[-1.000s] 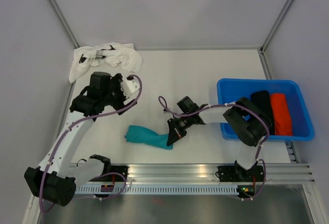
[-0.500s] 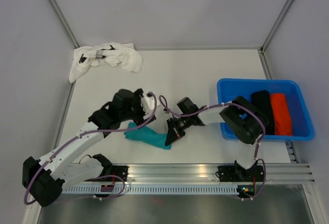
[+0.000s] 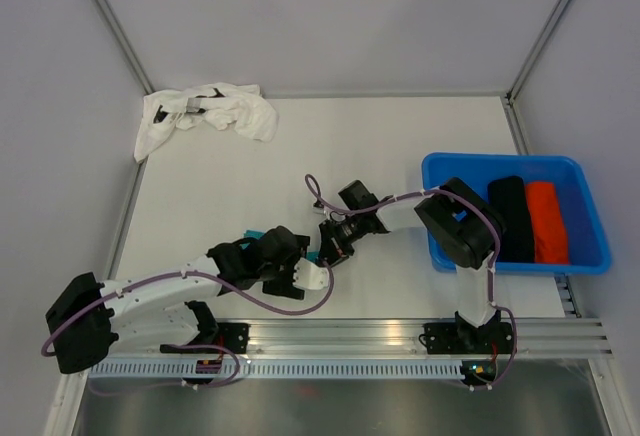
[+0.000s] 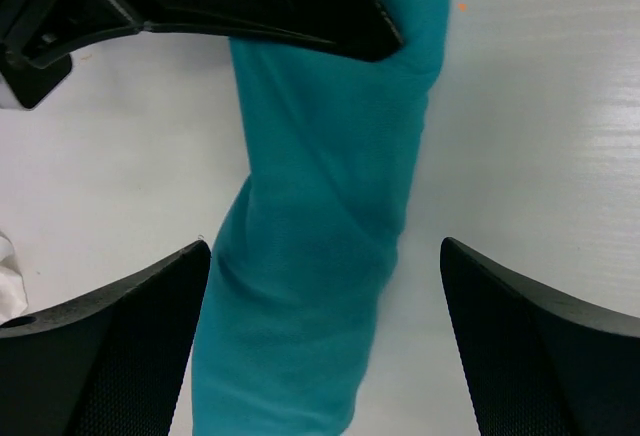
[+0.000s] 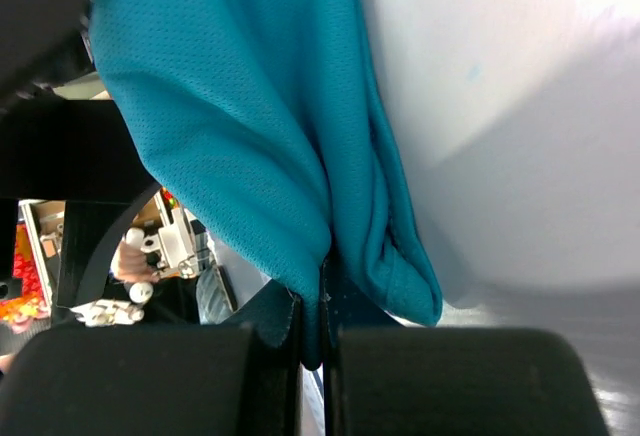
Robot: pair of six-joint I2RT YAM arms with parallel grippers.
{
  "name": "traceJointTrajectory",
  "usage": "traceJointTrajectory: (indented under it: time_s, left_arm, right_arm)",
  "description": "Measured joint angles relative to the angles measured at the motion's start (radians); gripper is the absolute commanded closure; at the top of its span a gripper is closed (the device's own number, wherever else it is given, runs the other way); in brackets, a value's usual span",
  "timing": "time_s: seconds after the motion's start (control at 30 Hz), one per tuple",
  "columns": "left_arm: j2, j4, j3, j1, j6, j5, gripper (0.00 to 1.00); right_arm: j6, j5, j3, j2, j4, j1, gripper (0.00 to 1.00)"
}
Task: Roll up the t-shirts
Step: Place the rolled tshirt into the container
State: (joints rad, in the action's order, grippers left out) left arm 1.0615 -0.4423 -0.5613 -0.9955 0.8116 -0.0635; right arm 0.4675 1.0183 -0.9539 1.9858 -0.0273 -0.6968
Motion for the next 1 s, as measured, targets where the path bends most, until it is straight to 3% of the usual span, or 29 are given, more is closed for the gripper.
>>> traceJointTrajectory:
  time_s: [0.27,0.5,0.77,1.0]
  left_arm:
    - [0.004,-0.093,-0.131,-0.068,0.002,-0.006,0.00]
    - [0.032,0.009,0.081,-0.080,0.076,-0.080,0.00]
    - [0.111,0.181,0.087,-0.061,0.118,-0.141,0.01]
    - [0.173,0.158,0.031,0.060,0.146,-0.044,0.15]
  right_arm:
    - [-0.021,0.004,-0.042,0.022,-0.048,0.005,1.00]
    - [-0.046,0.028,-0.057,0.028,-0.101,0.018,1.00]
    - [-0.126,0.031,-0.084,0.028,-0.201,0.020,1.00]
    - [-0.216,0.040,-0.123,0.030,-0.309,0.021,0.99]
